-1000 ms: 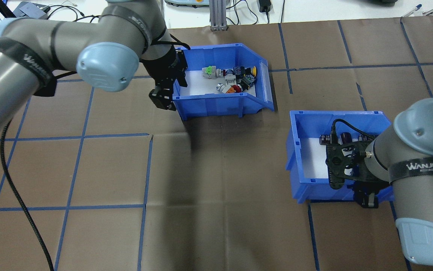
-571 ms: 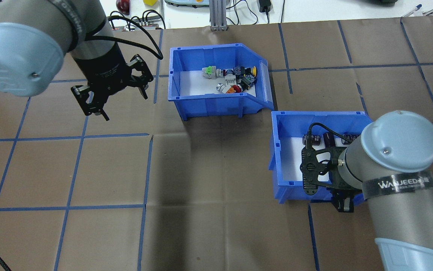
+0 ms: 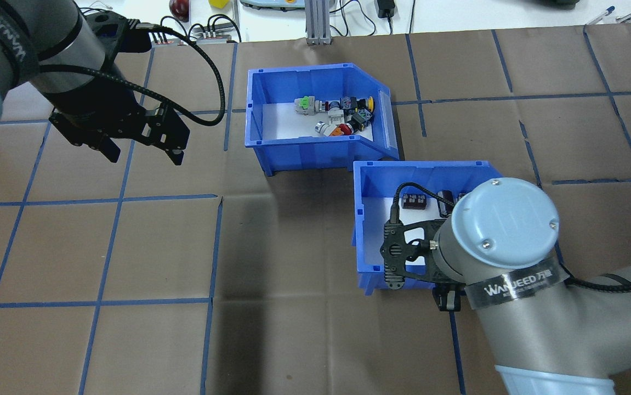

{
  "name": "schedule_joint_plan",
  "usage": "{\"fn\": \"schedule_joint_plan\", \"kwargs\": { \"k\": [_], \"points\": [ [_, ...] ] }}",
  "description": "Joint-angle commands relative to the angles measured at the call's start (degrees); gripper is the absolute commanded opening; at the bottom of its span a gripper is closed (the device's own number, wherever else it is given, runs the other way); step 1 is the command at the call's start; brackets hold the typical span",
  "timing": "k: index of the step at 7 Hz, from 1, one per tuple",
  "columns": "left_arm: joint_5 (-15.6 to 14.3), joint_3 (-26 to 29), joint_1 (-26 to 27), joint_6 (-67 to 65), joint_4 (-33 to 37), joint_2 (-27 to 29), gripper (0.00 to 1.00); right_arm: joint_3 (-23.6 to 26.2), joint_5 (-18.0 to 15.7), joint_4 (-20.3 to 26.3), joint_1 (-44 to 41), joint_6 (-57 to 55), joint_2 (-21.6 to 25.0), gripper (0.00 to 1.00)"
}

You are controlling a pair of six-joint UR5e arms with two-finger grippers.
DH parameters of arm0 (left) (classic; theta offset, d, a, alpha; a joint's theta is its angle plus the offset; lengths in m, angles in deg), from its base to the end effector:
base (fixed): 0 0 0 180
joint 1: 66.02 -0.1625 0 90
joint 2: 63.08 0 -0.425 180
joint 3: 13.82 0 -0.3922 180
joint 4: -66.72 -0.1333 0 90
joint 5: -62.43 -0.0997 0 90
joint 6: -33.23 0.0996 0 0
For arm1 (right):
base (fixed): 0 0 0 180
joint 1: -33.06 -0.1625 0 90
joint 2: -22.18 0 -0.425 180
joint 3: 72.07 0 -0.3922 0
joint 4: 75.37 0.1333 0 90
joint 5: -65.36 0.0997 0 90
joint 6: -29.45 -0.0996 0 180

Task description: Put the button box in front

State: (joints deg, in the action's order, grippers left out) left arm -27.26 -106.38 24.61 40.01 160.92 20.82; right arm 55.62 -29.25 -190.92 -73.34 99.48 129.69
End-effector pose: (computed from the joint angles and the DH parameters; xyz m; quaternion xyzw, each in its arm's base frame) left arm -0.1387 -0.4433 0.5086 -0.0646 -0.9979 -0.0056 0.0030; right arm 0.2187 -0.2992 0.3430 0.6821 -0.7287 0.0237 0.0570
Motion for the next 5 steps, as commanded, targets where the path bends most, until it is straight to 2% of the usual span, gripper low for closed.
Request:
{"fn": "schedule_joint_plan", "kwargs": {
  "k": [1,2,3,4,5],
  "points": [
    [-0.9,0.3,0.1,-7.4,8.3,-2.6,1.00,-4.4,-0.3,-1.0,-8.3,-7.7,-6.2,0.08],
    [-0.6,-0.7,-0.2,-8.4,8.6,-2.5,1.00,-5.7,-0.4,-1.7,-11.1,-10.8,-9.0,0.08],
    [-1.0,-1.2,-0.2,-7.3,4.6,-1.7,1.00,-6.5,-0.7,-2.9,-12.7,-11.4,-11.2,0.08],
    [-1.7,-1.7,-0.2,-0.8,0.1,-1.9,1.00,-6.7,-0.7,-4.1,-13.6,-13.0,-12.5,0.08],
    [-1.5,-2.8,-0.2,1.6,-0.7,-2.9,1.00,-6.6,-0.7,-4.1,-14.7,-15.0,-13.6,0.08]
  ]
}}
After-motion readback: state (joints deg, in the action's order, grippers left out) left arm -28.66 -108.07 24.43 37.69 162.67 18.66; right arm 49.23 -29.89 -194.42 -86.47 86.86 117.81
